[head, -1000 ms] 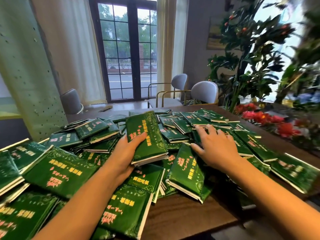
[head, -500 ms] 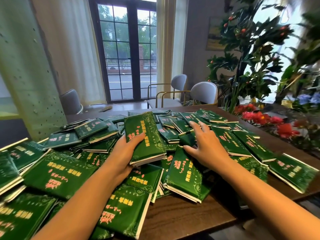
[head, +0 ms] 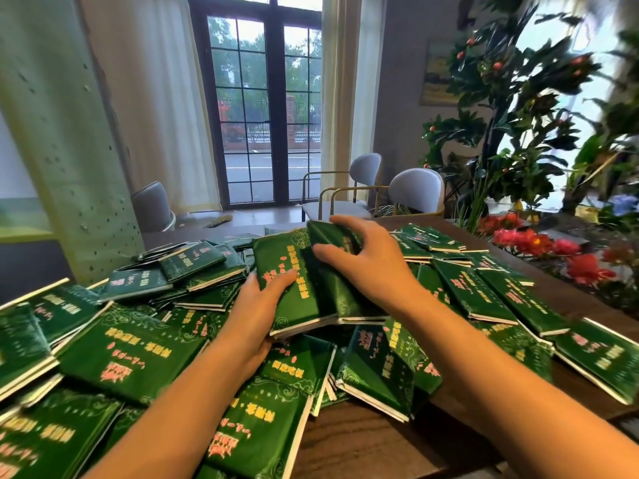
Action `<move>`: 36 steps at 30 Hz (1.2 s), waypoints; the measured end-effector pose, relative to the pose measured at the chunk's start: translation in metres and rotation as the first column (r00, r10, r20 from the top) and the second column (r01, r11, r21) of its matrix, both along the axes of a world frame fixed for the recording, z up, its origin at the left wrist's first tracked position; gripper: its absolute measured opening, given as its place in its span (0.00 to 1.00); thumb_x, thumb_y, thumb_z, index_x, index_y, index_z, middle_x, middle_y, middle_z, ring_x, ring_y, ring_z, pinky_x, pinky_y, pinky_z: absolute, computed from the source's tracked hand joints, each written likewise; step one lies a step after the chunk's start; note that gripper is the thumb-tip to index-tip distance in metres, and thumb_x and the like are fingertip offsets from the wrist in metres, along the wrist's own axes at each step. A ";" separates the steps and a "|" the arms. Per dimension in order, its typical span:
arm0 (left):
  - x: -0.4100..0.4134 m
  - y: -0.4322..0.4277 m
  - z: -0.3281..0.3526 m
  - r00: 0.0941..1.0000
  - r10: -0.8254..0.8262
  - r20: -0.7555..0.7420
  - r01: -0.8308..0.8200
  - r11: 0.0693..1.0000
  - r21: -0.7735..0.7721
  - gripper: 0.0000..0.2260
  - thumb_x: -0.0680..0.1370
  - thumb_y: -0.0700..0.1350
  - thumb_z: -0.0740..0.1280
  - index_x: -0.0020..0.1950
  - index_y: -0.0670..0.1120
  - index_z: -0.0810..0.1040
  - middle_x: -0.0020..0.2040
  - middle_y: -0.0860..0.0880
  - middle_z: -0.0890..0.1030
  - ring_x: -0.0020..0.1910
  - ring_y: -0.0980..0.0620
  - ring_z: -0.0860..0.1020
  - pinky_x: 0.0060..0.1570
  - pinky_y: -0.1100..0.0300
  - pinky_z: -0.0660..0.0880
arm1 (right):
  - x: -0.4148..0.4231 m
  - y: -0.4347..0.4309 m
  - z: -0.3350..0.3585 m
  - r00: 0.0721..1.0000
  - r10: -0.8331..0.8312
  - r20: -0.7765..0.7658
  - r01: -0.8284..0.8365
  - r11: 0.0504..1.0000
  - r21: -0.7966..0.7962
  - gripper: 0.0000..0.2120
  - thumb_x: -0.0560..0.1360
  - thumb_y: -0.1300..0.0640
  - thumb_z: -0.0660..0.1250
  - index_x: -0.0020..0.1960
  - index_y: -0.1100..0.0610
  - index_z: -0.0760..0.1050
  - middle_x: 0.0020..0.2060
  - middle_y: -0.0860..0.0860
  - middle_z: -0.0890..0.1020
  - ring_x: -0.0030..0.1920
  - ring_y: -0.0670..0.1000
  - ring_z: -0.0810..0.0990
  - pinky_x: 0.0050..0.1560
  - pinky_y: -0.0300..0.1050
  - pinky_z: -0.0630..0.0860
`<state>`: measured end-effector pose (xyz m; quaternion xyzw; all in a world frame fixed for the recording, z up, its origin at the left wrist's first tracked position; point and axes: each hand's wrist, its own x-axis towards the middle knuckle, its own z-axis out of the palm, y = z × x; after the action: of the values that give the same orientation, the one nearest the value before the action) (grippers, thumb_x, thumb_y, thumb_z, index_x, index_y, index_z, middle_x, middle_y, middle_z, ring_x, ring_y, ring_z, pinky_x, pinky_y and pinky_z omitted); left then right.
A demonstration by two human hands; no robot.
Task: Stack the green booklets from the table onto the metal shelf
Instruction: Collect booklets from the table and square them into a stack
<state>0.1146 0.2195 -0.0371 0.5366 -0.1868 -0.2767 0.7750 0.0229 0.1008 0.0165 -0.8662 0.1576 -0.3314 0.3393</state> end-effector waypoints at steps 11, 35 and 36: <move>-0.003 0.002 0.003 0.993 -0.080 -0.089 0.071 0.992 -0.101 0.20 0.81 0.58 0.54 0.60 0.48 0.78 0.51 0.43 0.85 0.44 0.45 0.84 0.38 0.54 0.82 | 0.036 0.029 -0.015 0.998 -0.018 -0.060 0.013 0.997 -0.074 0.20 0.82 0.58 0.56 0.72 0.61 0.63 0.74 0.57 0.58 0.75 0.55 0.54 0.68 0.41 0.52; -0.011 0.005 0.009 0.999 -0.024 0.038 0.021 0.998 0.062 0.16 0.80 0.44 0.63 0.65 0.39 0.72 0.41 0.44 0.83 0.28 0.53 0.81 0.18 0.65 0.71 | -0.079 -0.028 -0.033 0.734 -0.249 -0.632 -0.115 0.872 -0.477 0.40 0.72 0.35 0.62 0.77 0.44 0.48 0.72 0.48 0.66 0.71 0.52 0.61 0.69 0.51 0.59; -0.010 0.006 0.009 0.999 -0.024 0.037 0.022 0.998 0.064 0.17 0.79 0.45 0.63 0.66 0.39 0.72 0.41 0.45 0.83 0.28 0.53 0.82 0.19 0.65 0.72 | -0.080 -0.028 -0.033 0.718 -0.240 -0.653 -0.130 0.876 -0.465 0.41 0.71 0.34 0.63 0.77 0.44 0.47 0.73 0.48 0.64 0.72 0.52 0.60 0.70 0.51 0.58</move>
<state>0.1043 0.2251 -0.0276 0.5641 -0.1988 -0.2811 0.7505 -0.0574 0.0731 -0.0170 -0.9767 0.2125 -0.0212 0.0197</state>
